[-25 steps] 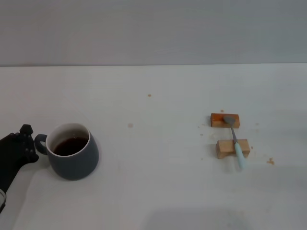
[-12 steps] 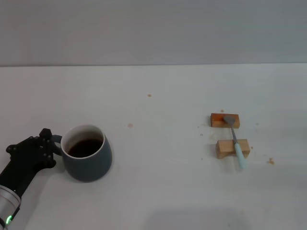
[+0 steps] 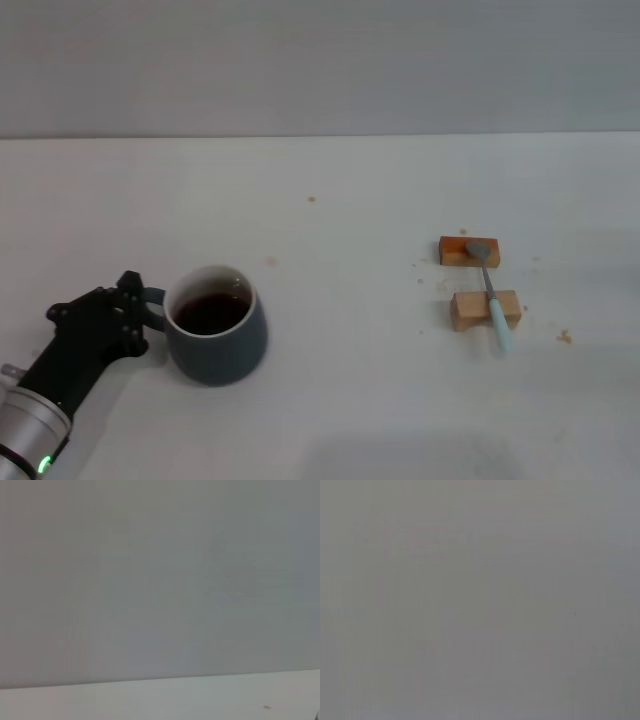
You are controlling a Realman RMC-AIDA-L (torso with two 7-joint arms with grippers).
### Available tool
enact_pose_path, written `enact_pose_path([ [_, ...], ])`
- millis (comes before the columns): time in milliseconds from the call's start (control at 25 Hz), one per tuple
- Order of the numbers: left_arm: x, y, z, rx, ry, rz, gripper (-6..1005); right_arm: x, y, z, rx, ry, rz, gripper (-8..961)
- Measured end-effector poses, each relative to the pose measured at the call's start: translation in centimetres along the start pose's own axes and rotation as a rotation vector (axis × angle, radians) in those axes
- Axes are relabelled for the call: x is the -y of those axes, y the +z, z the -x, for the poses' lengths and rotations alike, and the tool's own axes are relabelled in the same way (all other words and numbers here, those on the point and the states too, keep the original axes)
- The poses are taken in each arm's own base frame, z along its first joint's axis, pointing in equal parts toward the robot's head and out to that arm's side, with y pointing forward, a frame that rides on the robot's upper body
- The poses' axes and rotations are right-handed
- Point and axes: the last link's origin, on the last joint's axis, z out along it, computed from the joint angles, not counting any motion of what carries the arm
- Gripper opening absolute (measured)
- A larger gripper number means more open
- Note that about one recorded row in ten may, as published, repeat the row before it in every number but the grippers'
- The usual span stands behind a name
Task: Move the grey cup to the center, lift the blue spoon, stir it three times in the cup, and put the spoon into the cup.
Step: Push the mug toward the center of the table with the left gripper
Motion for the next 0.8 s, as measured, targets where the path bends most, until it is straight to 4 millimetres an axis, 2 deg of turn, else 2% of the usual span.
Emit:
enact_pose_path([
  [800,-2.2,0.6,-0.1,0.009,-0.015,0.066,-2,0.2,-0.1,-0.2,-0.004,0.001,-0.004,416],
])
